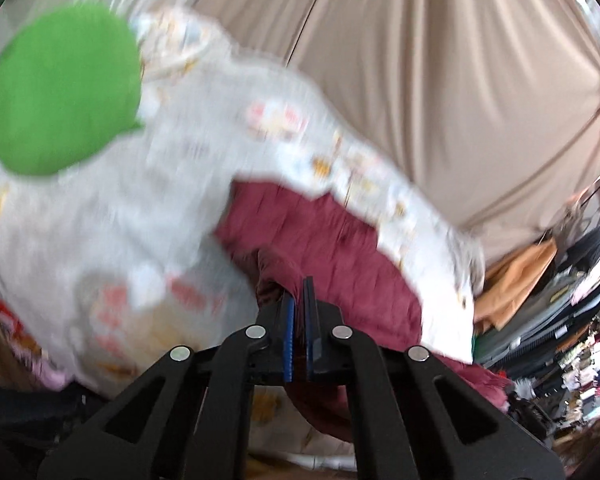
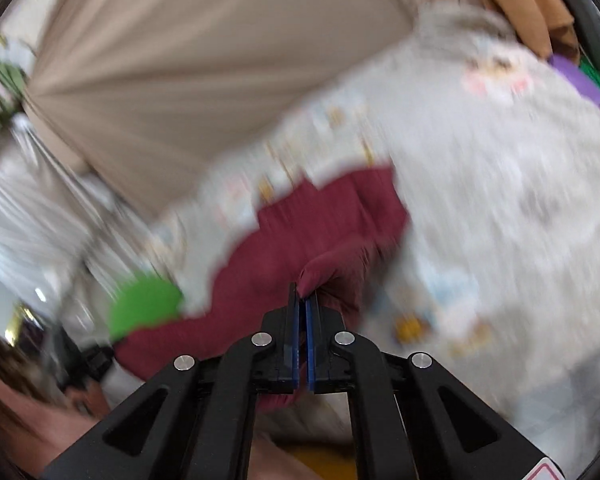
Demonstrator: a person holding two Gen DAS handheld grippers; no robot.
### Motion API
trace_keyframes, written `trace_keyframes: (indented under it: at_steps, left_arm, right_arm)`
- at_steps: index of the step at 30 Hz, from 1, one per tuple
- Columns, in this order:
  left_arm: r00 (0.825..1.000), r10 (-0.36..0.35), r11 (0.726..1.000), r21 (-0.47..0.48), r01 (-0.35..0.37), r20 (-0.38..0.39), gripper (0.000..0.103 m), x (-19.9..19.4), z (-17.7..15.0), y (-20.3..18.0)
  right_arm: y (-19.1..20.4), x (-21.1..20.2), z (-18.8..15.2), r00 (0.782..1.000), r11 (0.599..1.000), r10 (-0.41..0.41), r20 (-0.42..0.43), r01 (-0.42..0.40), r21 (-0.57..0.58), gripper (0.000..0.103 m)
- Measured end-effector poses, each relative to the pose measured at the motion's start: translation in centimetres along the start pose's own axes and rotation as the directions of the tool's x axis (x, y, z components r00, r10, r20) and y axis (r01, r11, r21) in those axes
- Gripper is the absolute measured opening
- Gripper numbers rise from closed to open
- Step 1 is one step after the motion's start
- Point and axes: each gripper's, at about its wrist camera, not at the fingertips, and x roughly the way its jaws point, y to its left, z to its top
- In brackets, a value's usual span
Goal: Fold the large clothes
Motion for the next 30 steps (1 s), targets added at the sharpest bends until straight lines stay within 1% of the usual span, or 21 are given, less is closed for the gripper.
trace_keyframes:
  at_steps: [2, 3, 5, 6, 8, 9, 10, 11, 12, 13, 15, 16, 19, 21, 24, 25, 27, 29, 30]
  left_arm:
    - [0.997, -0.005, 0.999, 0.042, 0.001, 0.078, 0.002, -0.3, 2.4, -1.5]
    - [0.995, -0.013, 0.998, 0.069, 0.006, 0.101, 0.002, 0.0, 3.4, -2.1]
    - [0.989, 0.007, 0.993, 0.117, -0.024, 0.146, 0.002, 2.0, 5.6, -3.2]
    - [0.988, 0.015, 0.991, 0.126, -0.035, 0.154, 0.002, 3.3, 6.5, -3.4]
    - [0.989, 0.054, 0.990, 0.125, -0.072, 0.137, 0.002, 7.4, 8.6, -3.5]
    - [0.990, 0.067, 0.989, 0.119, -0.082, 0.127, 0.002, 8.9, 9.1, -3.4]
    - [0.988, 0.100, 0.987, 0.112, -0.113, 0.119, 0.002, 11.4, 9.9, -3.2]
    - [0.987, 0.122, 0.985, 0.111, -0.134, 0.108, 0.002, 13.1, 10.3, -3.1]
    - [0.984, 0.152, 0.980, 0.117, -0.163, 0.098, 0.002, 15.0, 10.8, -3.0]
    - [0.979, 0.183, 0.973, 0.123, -0.194, 0.093, 0.002, 16.8, 11.1, -2.7]
    - [0.966, 0.253, 0.957, 0.134, -0.259, 0.062, 0.002, 21.1, 11.5, -2.3]
    - [0.959, 0.279, 0.950, 0.132, -0.282, 0.044, 0.002, 23.1, 11.7, -1.9]
    - [0.940, 0.341, 0.932, 0.133, -0.337, -0.005, 0.002, 27.3, 11.6, -1.1]
    - [0.922, 0.387, 0.913, 0.152, -0.378, -0.030, 0.002, 30.3, 11.3, -0.6]
    - [0.899, 0.433, 0.892, 0.172, -0.417, -0.066, 0.003, 33.9, 11.1, 0.3]
    - [0.891, 0.447, 0.886, 0.179, -0.429, -0.078, 0.003, 35.2, 11.0, 0.6]
    - [0.879, 0.467, 0.876, 0.189, -0.444, -0.095, 0.003, 37.1, 10.7, 1.0]
    - [0.869, 0.482, 0.868, 0.196, -0.457, -0.109, 0.003, 38.6, 10.4, 1.4]
    - [0.863, 0.493, 0.862, 0.200, -0.466, -0.116, 0.005, 39.6, 10.2, 1.5]
  right_arm:
    - [1.1, 0.3, 1.6, 0.998, 0.999, 0.018, 0.061, -0.016, -0.032, 0.002]
    - [1.3, 0.7, 2.4, 0.997, 0.999, 0.030, 0.078, -0.026, -0.041, 0.002]
    - [1.7, 2.6, 4.2, 0.992, 0.997, 0.064, 0.109, -0.059, -0.046, 0.002]
    - [1.9, 4.2, 5.4, 0.991, 0.996, 0.058, 0.124, -0.050, -0.069, 0.002]
    - [2.0, 6.7, 6.9, 0.991, 0.996, 0.035, 0.130, -0.024, -0.089, 0.002]
    - [1.8, 8.2, 7.6, 0.992, 0.996, 0.029, 0.126, -0.019, -0.082, 0.002]
    - [1.5, 10.1, 8.4, 0.992, 0.997, 0.013, 0.122, -0.004, -0.075, 0.002]
    - [1.3, 11.7, 9.0, 0.993, 0.998, -0.004, 0.117, 0.012, -0.068, 0.002]
    - [0.9, 13.3, 9.6, 0.994, 0.998, -0.023, 0.109, 0.029, -0.059, 0.002]
    - [0.4, 15.6, 10.4, 0.994, 0.997, -0.053, 0.095, 0.058, -0.053, 0.002]
    - [-0.1, 18.3, 10.9, 0.993, 0.995, -0.093, 0.075, 0.096, -0.039, 0.002]
    - [-0.6, 20.1, 11.2, 0.990, 0.991, -0.125, 0.060, 0.127, -0.033, 0.002]
    - [-2.2, 24.2, 11.4, 0.978, 0.978, -0.209, 0.026, 0.209, -0.015, 0.002]
    - [-3.5, 26.8, 11.4, 0.966, 0.966, -0.259, 0.003, 0.259, 0.007, 0.002]
    - [-5.2, 29.3, 11.3, 0.952, 0.951, -0.306, -0.022, 0.307, 0.039, 0.002]
    - [-5.9, 30.4, 11.2, 0.944, 0.943, -0.328, -0.034, 0.330, 0.048, 0.002]
    - [-6.8, 32.0, 11.1, 0.932, 0.931, -0.357, -0.058, 0.361, 0.059, 0.002]
    - [-7.7, 33.8, 10.7, 0.915, 0.916, -0.394, -0.087, 0.399, 0.054, 0.002]
    - [-8.2, 34.7, 10.6, 0.908, 0.910, -0.404, -0.108, 0.411, 0.051, 0.002]
